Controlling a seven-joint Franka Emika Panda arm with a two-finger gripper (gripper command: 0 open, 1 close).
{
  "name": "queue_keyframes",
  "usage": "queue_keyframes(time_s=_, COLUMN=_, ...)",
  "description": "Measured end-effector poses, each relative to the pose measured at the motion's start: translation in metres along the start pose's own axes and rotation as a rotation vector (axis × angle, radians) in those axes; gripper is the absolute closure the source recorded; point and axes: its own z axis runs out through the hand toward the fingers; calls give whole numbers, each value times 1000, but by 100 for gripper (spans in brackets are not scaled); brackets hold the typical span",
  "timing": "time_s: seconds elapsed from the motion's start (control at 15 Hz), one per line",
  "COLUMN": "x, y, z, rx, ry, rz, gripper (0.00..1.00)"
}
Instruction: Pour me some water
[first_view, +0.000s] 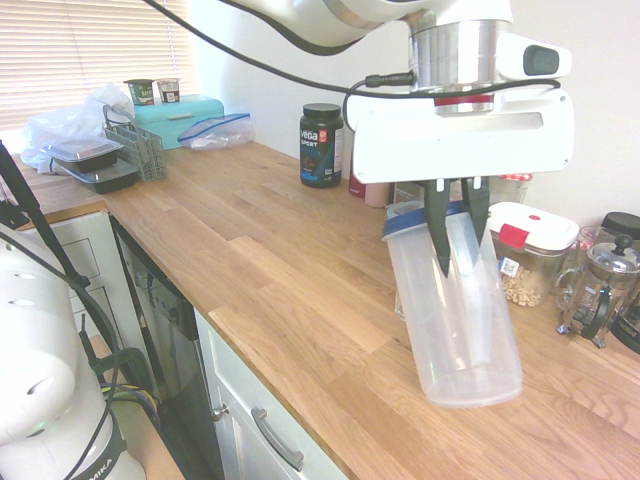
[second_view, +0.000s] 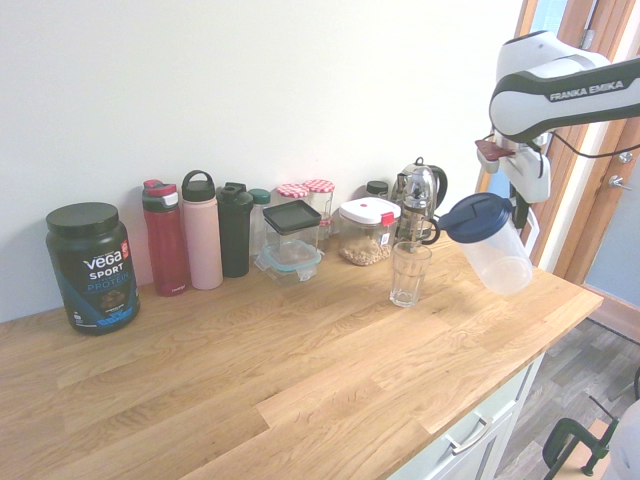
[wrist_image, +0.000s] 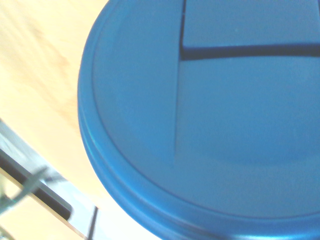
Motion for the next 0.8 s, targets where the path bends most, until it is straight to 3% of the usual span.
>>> queue_keyframes(time_s=0.4, x=59, y=-39, z=-39, rx=-167, ry=-151, rz=-13, gripper=100)
queue_keyframes(time_s=0.8, x=76, y=-50, z=-43, rx=-271, ry=-247, rz=-20, gripper=100)
